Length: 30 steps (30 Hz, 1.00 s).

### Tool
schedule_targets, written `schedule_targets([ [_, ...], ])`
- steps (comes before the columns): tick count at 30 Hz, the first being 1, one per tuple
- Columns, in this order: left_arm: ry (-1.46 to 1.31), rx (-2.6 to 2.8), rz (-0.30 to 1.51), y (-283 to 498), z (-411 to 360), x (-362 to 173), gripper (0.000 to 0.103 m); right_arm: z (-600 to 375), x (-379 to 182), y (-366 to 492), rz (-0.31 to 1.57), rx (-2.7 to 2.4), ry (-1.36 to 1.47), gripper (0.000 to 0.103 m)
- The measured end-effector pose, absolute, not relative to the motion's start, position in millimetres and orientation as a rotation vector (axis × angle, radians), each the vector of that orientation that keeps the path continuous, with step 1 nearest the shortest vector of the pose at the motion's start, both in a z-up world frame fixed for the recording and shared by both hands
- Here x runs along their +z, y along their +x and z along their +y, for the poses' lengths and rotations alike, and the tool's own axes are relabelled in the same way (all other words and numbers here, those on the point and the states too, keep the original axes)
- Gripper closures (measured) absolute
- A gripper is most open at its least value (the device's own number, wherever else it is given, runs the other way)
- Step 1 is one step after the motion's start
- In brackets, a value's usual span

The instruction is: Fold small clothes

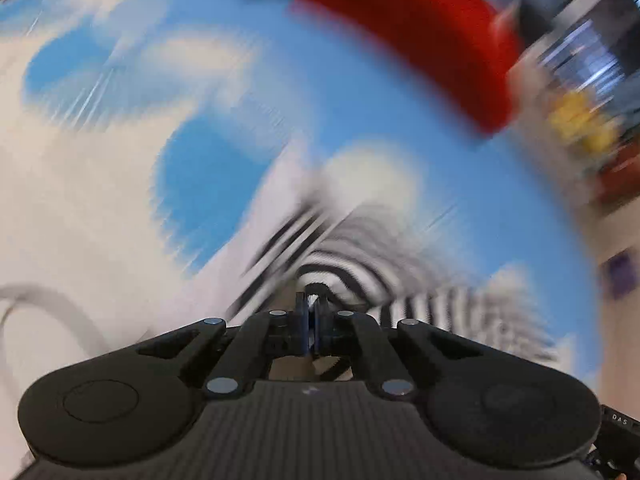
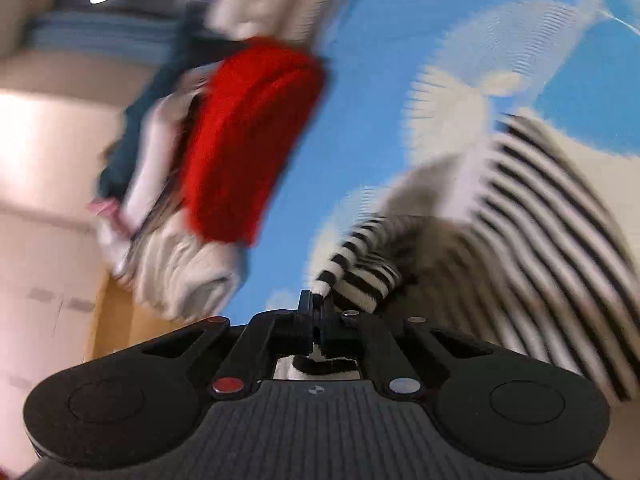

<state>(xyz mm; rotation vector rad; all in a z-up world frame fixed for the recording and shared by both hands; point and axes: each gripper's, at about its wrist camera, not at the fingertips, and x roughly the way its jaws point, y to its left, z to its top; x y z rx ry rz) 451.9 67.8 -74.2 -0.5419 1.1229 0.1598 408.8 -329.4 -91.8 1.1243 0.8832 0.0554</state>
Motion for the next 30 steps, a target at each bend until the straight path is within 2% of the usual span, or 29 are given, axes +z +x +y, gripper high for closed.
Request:
schedule_targets([
  [2, -0.592, 0.193, 1.269, 451.8, 73.0, -101.9, 0.098, -325.5, -116.4, 410.1, 1.125, -0.174, 0.917, 0.1],
  [4, -0.608, 0.192, 1.255, 452.2, 73.0, -99.3, 0.096, -323.7, -127.1, 405.6, 1.159, -0.232, 0.9, 0.1],
  [5, -0.577, 0.191, 1.226, 454.4, 71.1, -91.5, 0.084, -321.4, -122.3, 406.3, 1.152, -0.228, 0.905, 0.1],
  [6, -0.549, 0.186, 1.183, 455.6, 69.3, -82.7, 0.062, -316.4, -113.0, 408.9, 1.139, -0.218, 0.854, 0.095],
  [7, -0.528, 0.181, 1.128, 455.0, 67.1, -73.2, 0.055, -310.8, -103.3, 410.2, 1.116, -0.214, 0.788, 0.095],
  [8, -0.512, 0.176, 1.086, 454.4, 65.4, -66.7, 0.051, -304.7, -93.8, 411.5, 1.09, -0.221, 0.724, 0.087],
  [9, -0.493, 0.164, 1.052, 453.7, 62.6, -61.5, 0.051, -302.8, -85.5, 411.3, 1.067, -0.238, 0.669, 0.076],
  [10, -0.478, 0.142, 1.02, 453.9, 57.0, -56.4, 0.051, -298.5, -78.6, 410.5, 1.04, -0.254, 0.629, 0.072],
  [15, -0.472, 0.0, 0.981, 458.2, 37.7, -50.0, 0.053, -282.6, -59.3, 407.6, 0.92, -0.204, 0.513, 0.071],
  [19, -0.403, 0.059, 1.236, 465.2, 32.0, -90.4, 0.054, -269.7, -69.1, 412.6, 0.98, -0.06, 0.584, 0.069],
  [21, -0.373, 0.117, 1.309, 465.0, 35.1, -107.2, 0.062, -268.3, -82.5, 414.4, 1.069, -0.063, 0.604, 0.066],
  [24, -0.383, 0.093, 1.277, 466.7, 35.6, -97.6, 0.058, -275.8, -105.5, 414.7, 1.183, -0.136, 0.601, 0.067],
  [27, -0.368, 0.059, 1.189, 466.2, 28.9, -78.2, 0.058, -279.3, -97.1, 413.4, 1.145, -0.135, 0.601, 0.067],
  [30, -0.37, 0.025, 1.11, 462.0, 19.0, -60.8, 0.058, -275.4, -76.6, 407.9, 1.024, -0.109, 0.552, 0.066],
])
